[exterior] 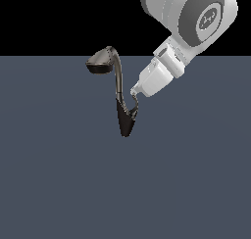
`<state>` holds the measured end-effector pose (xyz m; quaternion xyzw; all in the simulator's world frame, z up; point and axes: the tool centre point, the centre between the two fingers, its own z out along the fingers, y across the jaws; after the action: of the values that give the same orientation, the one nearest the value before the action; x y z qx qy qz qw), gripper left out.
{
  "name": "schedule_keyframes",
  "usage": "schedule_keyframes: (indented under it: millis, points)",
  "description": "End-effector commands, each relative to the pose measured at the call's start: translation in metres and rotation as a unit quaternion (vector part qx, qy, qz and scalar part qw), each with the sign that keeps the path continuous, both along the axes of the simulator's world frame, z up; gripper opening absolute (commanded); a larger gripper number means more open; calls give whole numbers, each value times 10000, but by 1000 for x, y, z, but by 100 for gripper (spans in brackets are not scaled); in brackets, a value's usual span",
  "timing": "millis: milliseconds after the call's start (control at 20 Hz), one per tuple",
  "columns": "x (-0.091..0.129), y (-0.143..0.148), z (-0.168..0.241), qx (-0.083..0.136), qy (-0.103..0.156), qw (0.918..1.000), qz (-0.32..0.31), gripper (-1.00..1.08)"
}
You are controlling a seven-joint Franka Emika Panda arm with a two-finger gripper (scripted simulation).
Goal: Turn on the faucet by rotating a designated handle.
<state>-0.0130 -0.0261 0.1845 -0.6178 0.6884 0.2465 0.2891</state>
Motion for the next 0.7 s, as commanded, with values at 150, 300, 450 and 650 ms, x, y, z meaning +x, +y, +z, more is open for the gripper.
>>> schedule_keyframes:
  millis: [150, 300, 450, 650]
  points:
    - [-27, -3, -9, 31, 81, 10000, 11, -100]
    - [-39, -4, -11, 37, 83, 10000, 23, -100]
    - [-32, -1, -3, 20, -20, 10000, 51, -100]
    - [-45, -16, -22, 29, 23, 10000, 42, -100]
